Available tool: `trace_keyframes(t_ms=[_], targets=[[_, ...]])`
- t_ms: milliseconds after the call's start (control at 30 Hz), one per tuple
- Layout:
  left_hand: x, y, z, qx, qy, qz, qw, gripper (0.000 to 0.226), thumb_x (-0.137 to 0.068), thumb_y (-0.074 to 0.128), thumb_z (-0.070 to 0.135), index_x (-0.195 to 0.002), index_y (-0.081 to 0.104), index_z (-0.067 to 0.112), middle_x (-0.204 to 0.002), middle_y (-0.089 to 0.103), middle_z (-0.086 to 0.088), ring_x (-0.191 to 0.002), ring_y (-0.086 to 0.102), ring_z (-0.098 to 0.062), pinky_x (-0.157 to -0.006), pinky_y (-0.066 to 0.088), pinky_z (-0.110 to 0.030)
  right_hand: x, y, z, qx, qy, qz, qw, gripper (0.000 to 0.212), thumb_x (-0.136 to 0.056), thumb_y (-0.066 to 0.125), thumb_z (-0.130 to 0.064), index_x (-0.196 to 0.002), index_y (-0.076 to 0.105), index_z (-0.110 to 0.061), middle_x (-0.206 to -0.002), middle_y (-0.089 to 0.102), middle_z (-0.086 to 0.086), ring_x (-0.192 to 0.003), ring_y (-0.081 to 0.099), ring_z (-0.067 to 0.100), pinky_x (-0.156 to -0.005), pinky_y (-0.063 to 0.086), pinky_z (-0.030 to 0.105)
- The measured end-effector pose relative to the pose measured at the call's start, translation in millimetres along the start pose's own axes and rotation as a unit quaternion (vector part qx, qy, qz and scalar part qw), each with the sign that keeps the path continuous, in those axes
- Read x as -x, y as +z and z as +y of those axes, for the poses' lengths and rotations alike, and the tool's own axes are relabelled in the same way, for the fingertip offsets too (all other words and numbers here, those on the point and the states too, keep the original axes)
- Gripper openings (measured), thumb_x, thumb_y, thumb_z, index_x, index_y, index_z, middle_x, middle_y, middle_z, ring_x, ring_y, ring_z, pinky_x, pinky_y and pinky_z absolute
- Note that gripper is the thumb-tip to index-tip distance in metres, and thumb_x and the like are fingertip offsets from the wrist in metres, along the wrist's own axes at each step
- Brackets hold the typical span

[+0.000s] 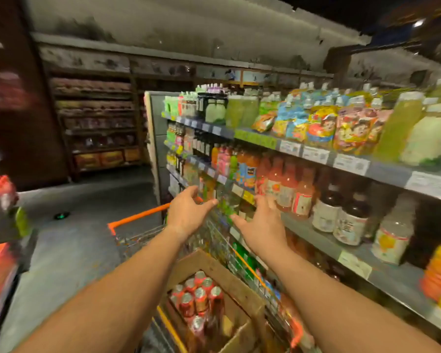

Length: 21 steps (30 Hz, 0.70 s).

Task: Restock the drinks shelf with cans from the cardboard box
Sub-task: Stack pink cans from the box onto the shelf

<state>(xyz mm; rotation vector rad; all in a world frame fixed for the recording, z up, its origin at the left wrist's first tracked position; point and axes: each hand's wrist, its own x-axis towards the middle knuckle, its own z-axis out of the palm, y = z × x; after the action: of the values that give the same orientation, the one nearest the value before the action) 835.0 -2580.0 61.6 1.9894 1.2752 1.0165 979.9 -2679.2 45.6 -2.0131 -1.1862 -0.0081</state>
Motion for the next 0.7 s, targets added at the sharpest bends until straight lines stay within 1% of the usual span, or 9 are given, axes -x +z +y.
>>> trace_keyframes(t_ms=[67, 133, 200, 300, 400, 467, 567, 633, 700], targets=[[11.0, 2.8, -38.0, 0.010, -0.046, 0.006, 0.999, 0.066, -0.084, 0.078, 0.045, -0.137, 0.058, 0.011, -0.133, 0.065, -0.006, -0.123, 0.060, -0.026, -0.100, 0.047, -0.035, 12.4, 37.9, 7.1, -0.005, 0.000, -0.044, 0.999, 0.074, -0.081, 0.068, -0.056, -0.138, 0.042, -0.017, -0.135, 0.046, 0.005, -0.125, 0.045, 0.027, -0.099, 0.043, 0.040], [20.2, 11.1, -69.4, 0.002, -0.088, 0.000, 0.996, 0.074, -0.085, 0.078, 0.047, -0.145, 0.052, 0.013, -0.143, 0.059, -0.004, -0.131, 0.055, -0.023, -0.106, 0.043, -0.034, 21.1, 69.4, 18.7, -0.007, 0.002, -0.087, 0.996, 0.075, -0.082, 0.067, -0.057, -0.141, 0.040, -0.019, -0.138, 0.043, 0.002, -0.127, 0.043, 0.025, -0.100, 0.043, 0.041], [25.1, 23.4, -95.5, -0.004, -0.121, 0.001, 0.993, 0.078, -0.084, 0.077, 0.049, -0.148, 0.048, 0.014, -0.146, 0.056, -0.005, -0.134, 0.052, -0.023, -0.110, 0.042, -0.035, 24.8, 96.4, 32.0, -0.003, 0.000, -0.122, 0.993, 0.074, -0.083, 0.066, -0.057, -0.141, 0.040, -0.018, -0.138, 0.043, 0.002, -0.128, 0.043, 0.024, -0.100, 0.043, 0.041], [28.4, 44.5, -124.3, -0.015, -0.169, 0.010, 0.985, 0.081, -0.084, 0.077, 0.050, -0.149, 0.047, 0.013, -0.145, 0.057, -0.006, -0.132, 0.054, -0.024, -0.110, 0.045, -0.038, 23.2, 128.7, 53.3, 0.000, -0.006, -0.166, 0.986, 0.075, -0.082, 0.068, -0.055, -0.141, 0.041, -0.016, -0.137, 0.045, 0.005, -0.127, 0.044, 0.025, -0.101, 0.042, 0.039], [32.0, 71.0, -145.9, -0.005, -0.221, 0.023, 0.975, 0.080, -0.084, 0.077, 0.048, -0.149, 0.047, 0.012, -0.144, 0.057, -0.006, -0.132, 0.054, -0.025, -0.110, 0.044, -0.039, 17.4, 156.2, 79.3, 0.001, -0.010, -0.210, 0.978, 0.072, -0.079, 0.071, -0.054, -0.135, 0.047, -0.014, -0.130, 0.050, 0.007, -0.124, 0.047, 0.027, -0.100, 0.041, 0.038], [35.0, 92.7, -157.1, -0.003, -0.255, 0.023, 0.967, 0.077, -0.083, 0.079, 0.047, -0.145, 0.051, 0.011, -0.141, 0.060, -0.007, -0.129, 0.057, -0.025, -0.108, 0.045, -0.036, 12.2, 172.2, 100.4, 0.014, -0.012, -0.236, 0.972, 0.071, -0.078, 0.070, -0.055, -0.131, 0.049, -0.014, -0.127, 0.052, 0.008, -0.122, 0.049, 0.029, -0.099, 0.044, 0.041], [44.9, 126.6, -170.9, 0.005, -0.301, 0.024, 0.953, 0.065, -0.083, 0.081, 0.038, -0.137, 0.059, 0.010, -0.132, 0.065, -0.005, -0.124, 0.060, -0.024, -0.098, 0.044, -0.027, 3.7, 194.5, 132.4, 0.041, -0.015, -0.281, 0.959, 0.069, -0.080, 0.069, -0.053, -0.131, 0.049, -0.012, -0.128, 0.052, 0.009, -0.122, 0.049, 0.030, -0.100, 0.042, 0.041], [52.0, 147.1, -183.5, 0.003, -0.325, 0.017, 0.945, 0.059, -0.084, 0.081, 0.032, -0.135, 0.060, 0.010, -0.129, 0.066, -0.001, -0.122, 0.061, -0.020, -0.093, 0.043, -0.023, -1.7, 209.3, 152.9, 0.056, -0.017, -0.315, 0.947, 0.067, -0.082, 0.069, -0.051, -0.130, 0.048, -0.010, -0.128, 0.052, 0.011, -0.122, 0.048, 0.031, -0.101, 0.041, 0.040], [58.0, 163.9, -195.8, -0.005, -0.346, -0.003, 0.938, 0.052, -0.084, 0.081, 0.028, -0.130, 0.063, 0.013, -0.121, 0.068, 0.004, -0.116, 0.063, -0.015, -0.087, 0.043, -0.020, -3.3, 221.3, 170.6, 0.078, -0.020, -0.340, 0.937, 0.067, -0.083, 0.066, -0.053, -0.131, 0.047, -0.010, -0.128, 0.052, 0.011, -0.120, 0.049, 0.031, -0.100, 0.042, 0.039]])
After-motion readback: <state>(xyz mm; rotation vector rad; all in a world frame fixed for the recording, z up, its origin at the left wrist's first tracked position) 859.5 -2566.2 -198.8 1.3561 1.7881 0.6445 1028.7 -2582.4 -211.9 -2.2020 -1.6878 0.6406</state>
